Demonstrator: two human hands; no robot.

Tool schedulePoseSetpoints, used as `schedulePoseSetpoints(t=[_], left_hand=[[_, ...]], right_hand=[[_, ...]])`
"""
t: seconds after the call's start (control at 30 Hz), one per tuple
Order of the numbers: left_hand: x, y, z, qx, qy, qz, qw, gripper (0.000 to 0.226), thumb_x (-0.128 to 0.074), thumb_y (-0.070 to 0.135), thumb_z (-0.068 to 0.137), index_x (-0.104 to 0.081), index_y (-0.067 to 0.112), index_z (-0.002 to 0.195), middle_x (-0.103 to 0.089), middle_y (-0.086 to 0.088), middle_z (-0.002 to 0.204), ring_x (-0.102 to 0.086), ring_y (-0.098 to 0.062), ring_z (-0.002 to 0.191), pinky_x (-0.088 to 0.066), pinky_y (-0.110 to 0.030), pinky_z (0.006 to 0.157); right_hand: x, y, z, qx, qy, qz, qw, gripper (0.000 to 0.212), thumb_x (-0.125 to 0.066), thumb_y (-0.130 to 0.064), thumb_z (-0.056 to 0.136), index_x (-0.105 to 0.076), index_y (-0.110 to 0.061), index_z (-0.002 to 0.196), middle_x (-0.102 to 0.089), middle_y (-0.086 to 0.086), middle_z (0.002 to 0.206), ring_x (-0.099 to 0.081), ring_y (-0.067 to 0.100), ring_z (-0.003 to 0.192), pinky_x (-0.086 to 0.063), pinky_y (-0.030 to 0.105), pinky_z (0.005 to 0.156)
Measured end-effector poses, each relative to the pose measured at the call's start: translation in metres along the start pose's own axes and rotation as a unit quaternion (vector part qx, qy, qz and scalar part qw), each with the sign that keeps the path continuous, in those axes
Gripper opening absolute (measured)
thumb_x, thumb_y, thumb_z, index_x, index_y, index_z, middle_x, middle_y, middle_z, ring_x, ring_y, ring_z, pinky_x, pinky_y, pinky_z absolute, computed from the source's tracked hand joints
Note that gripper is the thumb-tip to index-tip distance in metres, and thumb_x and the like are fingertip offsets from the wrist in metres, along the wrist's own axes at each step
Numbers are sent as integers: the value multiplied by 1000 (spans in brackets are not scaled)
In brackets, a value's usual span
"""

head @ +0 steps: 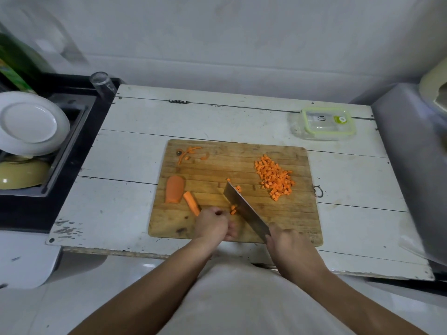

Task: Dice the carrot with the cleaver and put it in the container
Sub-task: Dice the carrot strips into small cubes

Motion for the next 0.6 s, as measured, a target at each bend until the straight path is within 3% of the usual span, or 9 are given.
schedulePoseSetpoints(t=[0.27, 0.47, 0.6], left_hand=[[-3, 0, 5, 28, 2, -3, 1000, 20, -62, 28, 101, -64, 8, 104, -73, -13, 75, -73, -26, 57, -58, -32, 53], [-3, 3, 5, 43, -2, 6, 999, 17, -63, 26, 101, -65, 10, 101, -74, -12, 78, -74, -24, 59, -63, -35, 58], [0, 2, 5, 29, 7, 13, 999, 19, -61, 27, 102, -66, 9, 101, -76, -11, 79, -75, -24, 62, -62, -32, 56]], right_hand=[[-1, -4, 2, -6, -6, -16, 1000, 13, -48, -16, 99, -50, -19, 111, -68, 7, 90, -66, 31, 80, -39, 35, 58], [10, -2, -2, 1, 5, 29, 1000, 16, -40, -28, 105, -51, -19, 113, -69, 6, 92, -66, 29, 81, -52, 40, 66], [24, 1, -8, -14, 16, 48, 999, 20, -37, -32, 106, -51, -19, 111, -68, 8, 94, -65, 30, 84, -50, 40, 69]])
Point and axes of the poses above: each hand's wrist, its own z-axis towards the middle knuckle, its own x-axis out of the back of the hand, y = z × x, the point moved 10 cm from there along z, towards the middle knuckle
